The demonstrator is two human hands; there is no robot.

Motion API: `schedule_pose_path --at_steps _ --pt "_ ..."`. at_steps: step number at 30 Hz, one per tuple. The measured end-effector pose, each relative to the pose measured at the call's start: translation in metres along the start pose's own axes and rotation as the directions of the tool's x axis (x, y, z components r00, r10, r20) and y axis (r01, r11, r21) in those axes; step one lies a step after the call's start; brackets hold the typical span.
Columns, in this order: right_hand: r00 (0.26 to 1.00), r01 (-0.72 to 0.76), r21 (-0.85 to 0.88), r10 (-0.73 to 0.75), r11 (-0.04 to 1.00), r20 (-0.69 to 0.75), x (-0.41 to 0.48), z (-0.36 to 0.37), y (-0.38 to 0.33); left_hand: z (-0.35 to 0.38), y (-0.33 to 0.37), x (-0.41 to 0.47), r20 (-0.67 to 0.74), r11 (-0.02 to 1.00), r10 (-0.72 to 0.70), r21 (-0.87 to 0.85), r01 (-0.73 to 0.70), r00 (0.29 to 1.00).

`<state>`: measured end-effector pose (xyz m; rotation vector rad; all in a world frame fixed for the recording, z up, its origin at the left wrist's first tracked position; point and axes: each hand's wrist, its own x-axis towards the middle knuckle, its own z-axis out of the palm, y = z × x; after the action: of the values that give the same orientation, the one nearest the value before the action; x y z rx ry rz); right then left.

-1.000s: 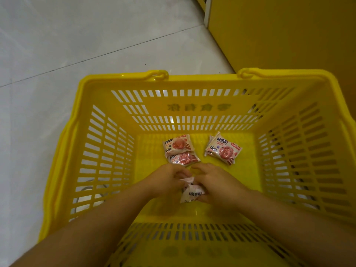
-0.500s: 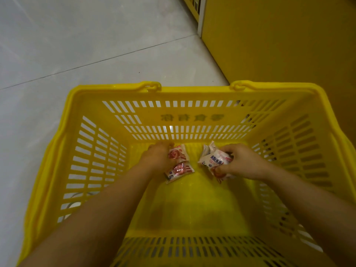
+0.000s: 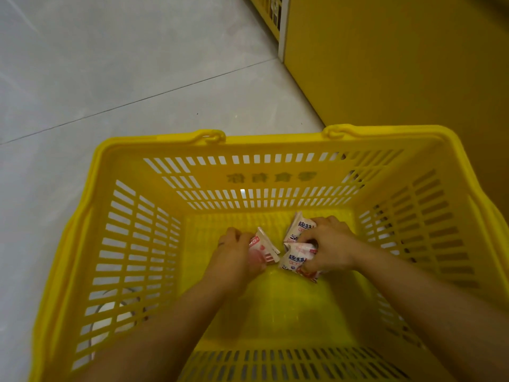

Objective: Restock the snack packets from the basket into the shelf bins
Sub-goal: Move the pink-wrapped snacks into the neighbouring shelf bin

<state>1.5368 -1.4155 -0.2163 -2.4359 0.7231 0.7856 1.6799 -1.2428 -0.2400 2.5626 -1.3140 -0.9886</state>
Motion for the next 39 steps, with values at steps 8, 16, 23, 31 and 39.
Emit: schedule_pose_path --at_steps 8,16,23,31,39 --pt "0.974 0.063 -0.188 -0.102 0.980 -0.203 -0.020 0.014 -0.013 0.011 0.008 0.002 -0.161 0.953 0.063 0.302 -0.012 0.985" --pt "0.943 -0.010 -0.252 -0.075 0.968 -0.324 -0.016 0.028 -0.011 0.002 -0.006 0.005 -0.098 0.897 0.181 0.424 -0.123 0.979" --pt "0.948 -0.045 -0.192 -0.019 0.980 -0.319 -0.018 0.022 -0.012 0.001 -0.006 0.001 0.021 0.920 0.174 0.354 -0.170 0.985" --pt "0.884 0.022 0.299 0.121 0.954 -0.452 -0.097 -0.053 -0.035 -0.071 0.039 -0.025 -0.023 0.652 0.007 -0.758 -0.022 1.000" --pt "0.721 0.418 0.558 0.113 0.716 -0.684 -0.258 -0.144 -0.090 -0.180 0.160 -0.123 -0.111 0.060 0.199 -0.990 -0.125 0.974"
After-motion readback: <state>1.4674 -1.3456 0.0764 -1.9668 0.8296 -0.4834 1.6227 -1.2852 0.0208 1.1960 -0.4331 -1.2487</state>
